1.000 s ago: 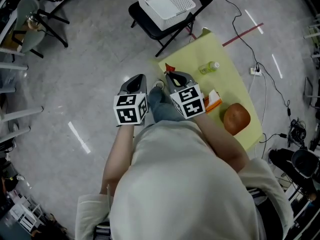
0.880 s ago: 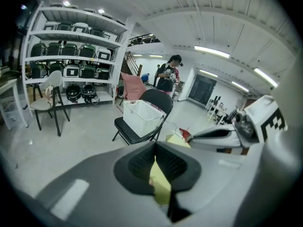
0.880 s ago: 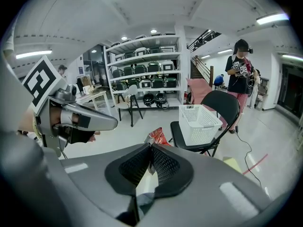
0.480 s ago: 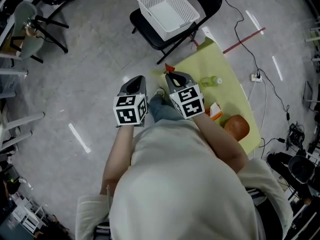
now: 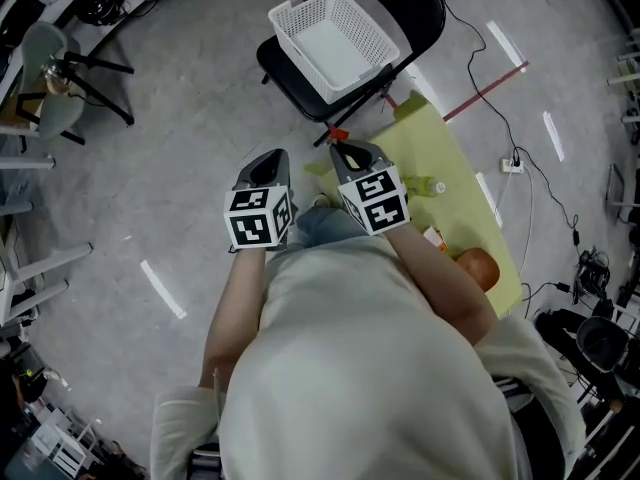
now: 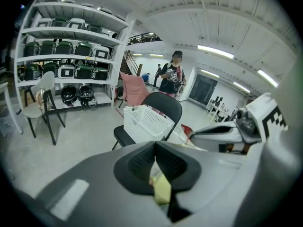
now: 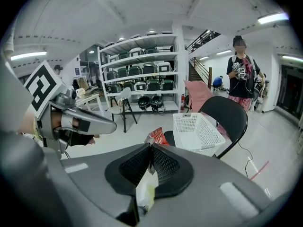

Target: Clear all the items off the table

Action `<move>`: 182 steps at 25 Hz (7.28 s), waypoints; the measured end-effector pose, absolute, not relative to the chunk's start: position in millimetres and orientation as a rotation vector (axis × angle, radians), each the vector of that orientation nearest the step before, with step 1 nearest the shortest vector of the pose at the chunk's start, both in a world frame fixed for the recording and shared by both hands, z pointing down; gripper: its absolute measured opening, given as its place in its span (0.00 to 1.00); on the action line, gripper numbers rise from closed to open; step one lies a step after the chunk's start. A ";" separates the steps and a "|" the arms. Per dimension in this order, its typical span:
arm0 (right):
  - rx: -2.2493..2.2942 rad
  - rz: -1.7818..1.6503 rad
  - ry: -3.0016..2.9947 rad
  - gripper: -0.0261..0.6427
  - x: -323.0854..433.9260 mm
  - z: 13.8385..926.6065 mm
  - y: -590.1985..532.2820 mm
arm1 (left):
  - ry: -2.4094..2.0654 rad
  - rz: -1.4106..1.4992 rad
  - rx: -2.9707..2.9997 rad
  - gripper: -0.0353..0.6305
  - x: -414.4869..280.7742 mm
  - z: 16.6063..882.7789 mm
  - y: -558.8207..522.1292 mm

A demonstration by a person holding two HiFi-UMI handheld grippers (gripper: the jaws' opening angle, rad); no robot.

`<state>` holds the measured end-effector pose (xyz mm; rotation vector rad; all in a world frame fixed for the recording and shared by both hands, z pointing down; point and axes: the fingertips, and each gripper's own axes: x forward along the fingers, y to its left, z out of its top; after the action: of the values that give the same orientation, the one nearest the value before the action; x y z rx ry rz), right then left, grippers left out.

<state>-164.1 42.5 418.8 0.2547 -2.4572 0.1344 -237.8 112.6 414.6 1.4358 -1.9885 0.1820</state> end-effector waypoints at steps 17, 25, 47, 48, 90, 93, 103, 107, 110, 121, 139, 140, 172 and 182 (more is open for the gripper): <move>0.405 0.135 -2.452 0.06 -167.1 408.6 -15.2 | -1.928 0.212 1.558 0.07 -255.3 411.5 53.6; 0.462 0.156 -2.454 0.06 -176.1 406.5 -35.7 | -1.881 0.249 1.616 0.07 -263.0 415.2 27.2; 0.595 0.312 -2.371 0.06 -239.0 440.5 -118.5 | -1.717 0.334 1.704 0.07 -323.8 438.0 -72.2; 0.598 0.319 -2.367 0.06 -241.2 443.0 -121.3 | -1.710 0.338 1.705 0.07 -325.9 439.7 -76.0; 0.717 0.618 -2.113 0.07 -298.5 593.1 -202.9 | -1.523 0.409 1.613 0.07 -385.7 557.7 -175.3; 0.714 0.613 -2.116 0.08 -300.1 594.1 -203.6 | -1.524 0.408 1.619 0.07 -385.9 556.7 -177.3; 0.701 0.613 -2.118 0.16 -298.3 595.6 -201.2 | -1.518 0.405 1.619 0.07 -380.7 556.3 -173.2; 0.704 0.610 -2.116 0.16 -299.0 595.1 -201.2 | -1.520 0.401 1.618 0.07 -381.6 556.1 -172.0; 0.704 0.606 -2.113 0.16 -298.2 595.2 -200.5 | -1.523 0.399 1.614 0.07 -382.1 555.8 -171.0; 0.725 0.601 -2.122 0.12 -295.5 589.2 -203.4 | -1.521 0.404 1.629 0.07 -380.5 549.7 -173.6; 0.778 0.591 -2.122 0.04 -281.6 564.0 -200.7 | -1.465 0.433 1.705 0.07 -361.1 532.0 -175.8; 0.782 0.591 -2.125 0.04 -281.7 561.7 -200.5 | -1.462 0.442 1.711 0.07 -360.9 530.7 -176.5; 0.866 0.551 -2.195 0.04 -174.3 497.8 -141.1 | -1.450 0.470 1.830 0.07 -250.9 479.0 -127.7; 0.870 0.505 -2.251 0.04 -137.7 474.4 -126.9 | -1.445 0.489 1.879 0.07 -203.0 464.0 -111.3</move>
<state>-137.7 -126.9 474.4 0.8695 -2.2509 0.5050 -203.0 -111.3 464.0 1.8793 -1.4446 0.4892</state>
